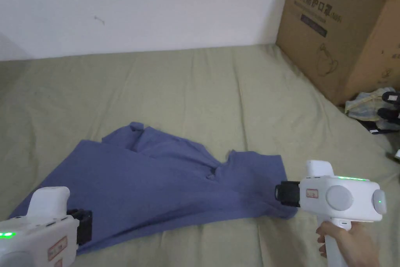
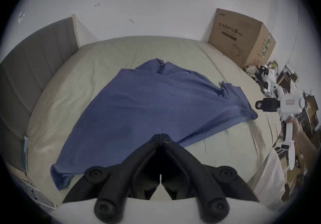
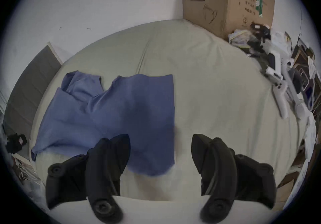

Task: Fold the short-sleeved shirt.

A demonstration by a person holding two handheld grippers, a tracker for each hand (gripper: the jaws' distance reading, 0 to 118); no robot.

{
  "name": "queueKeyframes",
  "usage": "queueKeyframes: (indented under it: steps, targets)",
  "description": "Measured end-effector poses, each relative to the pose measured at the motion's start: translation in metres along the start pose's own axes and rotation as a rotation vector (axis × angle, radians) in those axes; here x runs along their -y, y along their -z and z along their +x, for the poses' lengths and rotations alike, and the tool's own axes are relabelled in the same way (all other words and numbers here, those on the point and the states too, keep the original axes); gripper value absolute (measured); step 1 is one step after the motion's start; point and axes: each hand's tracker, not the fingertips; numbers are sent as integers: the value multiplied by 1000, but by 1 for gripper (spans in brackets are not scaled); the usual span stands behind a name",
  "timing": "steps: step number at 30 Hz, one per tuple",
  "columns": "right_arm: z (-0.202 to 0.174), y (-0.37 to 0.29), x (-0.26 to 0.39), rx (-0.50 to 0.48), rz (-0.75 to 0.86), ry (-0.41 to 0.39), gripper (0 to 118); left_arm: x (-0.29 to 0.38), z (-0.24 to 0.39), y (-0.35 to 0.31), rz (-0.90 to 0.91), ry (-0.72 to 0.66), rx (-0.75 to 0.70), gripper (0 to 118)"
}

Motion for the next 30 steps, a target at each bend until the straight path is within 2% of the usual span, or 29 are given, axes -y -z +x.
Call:
queueKeyframes:
  steps: [2, 4, 7, 9, 11, 13, 14, 16, 17, 18, 19, 20, 21, 24, 28, 29, 30]
  targets:
    - [3, 23, -2, -18, -87, 6, 79, -3, 1, 9, -22, -13, 36, 0]
    - [2, 44, 1, 29, -154, -24, 79, -6, 2, 17, -28, -18, 36, 0]
    - [0, 47, 3, 18, -136, -16, 79, -10, 2, 26, -49, 3, 24, 0]
    - [2, 46, -1, 12, -147, -19, 74, -13, 0, 30, -53, 2, 23, 0]
    - [0, 42, 0, 34, -143, -30, 57, -16, -4, 34, -57, -14, 33, 0]
    - [-12, 36, -1, 77, -130, -49, 21, -18, -4, 33, -47, -23, 19, 0]
    - [-17, 34, 1, 48, -132, -62, 6, -19, -5, 33, -45, -23, 12, 0]
    - [-33, 37, 0, 74, -170, -113, 4, -20, -8, 32, -43, -25, 6, 0]
    - [-40, 38, 0, 115, -154, -170, 3, -21, -10, 30, -46, -27, 3, 0]
    - [-41, 38, -1, 113, -156, -172, 3, -21, -12, 29, -43, -27, -1, 0]
    - [-41, 35, -4, 41, -157, -100, 3, -22, -15, 27, -40, -24, -2, 0]
    - [-41, 32, -7, 16, -161, -55, 3, -23, -18, 26, -39, -23, -9, 0]
    - [-43, 29, -10, 23, -137, -47, 3, -25, -21, 25, -37, -20, -17, 0]
    - [-47, 23, -18, 57, -114, -107, 3, -34, -35, 25, -23, -40, -34, 0]
    - [-45, 19, -24, 52, -101, -100, 3, -56, -57, 38, 0, -99, -47, 1]
    - [-44, 20, -24, 48, -100, -90, 3, -65, -65, 47, -1, -111, -49, 18]
    - [-41, 21, -24, 45, -101, -88, 3, -71, -70, 53, -1, -119, -48, 49]
